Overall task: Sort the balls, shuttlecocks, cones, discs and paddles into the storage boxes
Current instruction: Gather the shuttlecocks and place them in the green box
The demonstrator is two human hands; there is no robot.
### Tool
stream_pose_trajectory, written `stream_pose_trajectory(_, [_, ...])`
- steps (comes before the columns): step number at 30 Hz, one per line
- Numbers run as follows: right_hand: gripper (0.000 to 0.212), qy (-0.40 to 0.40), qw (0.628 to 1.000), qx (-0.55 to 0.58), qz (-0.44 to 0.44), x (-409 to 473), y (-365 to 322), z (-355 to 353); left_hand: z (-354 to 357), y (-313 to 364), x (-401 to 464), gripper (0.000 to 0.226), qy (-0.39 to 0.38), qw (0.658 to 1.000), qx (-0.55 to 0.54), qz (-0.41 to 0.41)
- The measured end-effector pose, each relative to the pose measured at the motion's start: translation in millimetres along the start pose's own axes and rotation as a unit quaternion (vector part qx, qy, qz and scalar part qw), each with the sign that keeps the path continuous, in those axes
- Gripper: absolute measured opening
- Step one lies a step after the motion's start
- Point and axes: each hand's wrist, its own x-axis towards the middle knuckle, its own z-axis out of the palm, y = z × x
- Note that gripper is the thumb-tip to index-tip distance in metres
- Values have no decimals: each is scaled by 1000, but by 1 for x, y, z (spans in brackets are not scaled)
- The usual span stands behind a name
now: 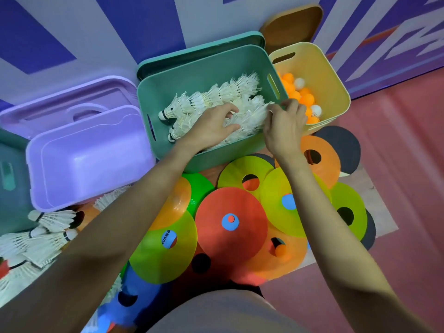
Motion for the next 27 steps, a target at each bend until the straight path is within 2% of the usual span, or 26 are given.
stream_pose_trajectory(4, [33,13,999,42,-14,-14,-10,-6,2,3,-6,49,22,999,13,19])
stream_pose_trajectory(7, [40,47,995,87,-24,-34,-21,-13,-4,-1,-23,46,83,996,4,33])
stream_pose_trajectory(11, [41,47,990,121,-57,-66,-37,-17,-15,-14,-66,34,167,984,-27,56])
stream_pose_trajectory(15, [36,-2,982,155,-110,-97,-58,-14,-27,-22,-125,29,226,970,-71,50])
stream_pose_trajectory(20, [34,-81,968,157,-177,-145,-94,-4,-33,-56,-201,27,272,961,-56,2])
stream_pose_trajectory(27, [35,-195,930,146,-274,-210,-143,14,-32,-116,-303,26,270,956,-30,-109])
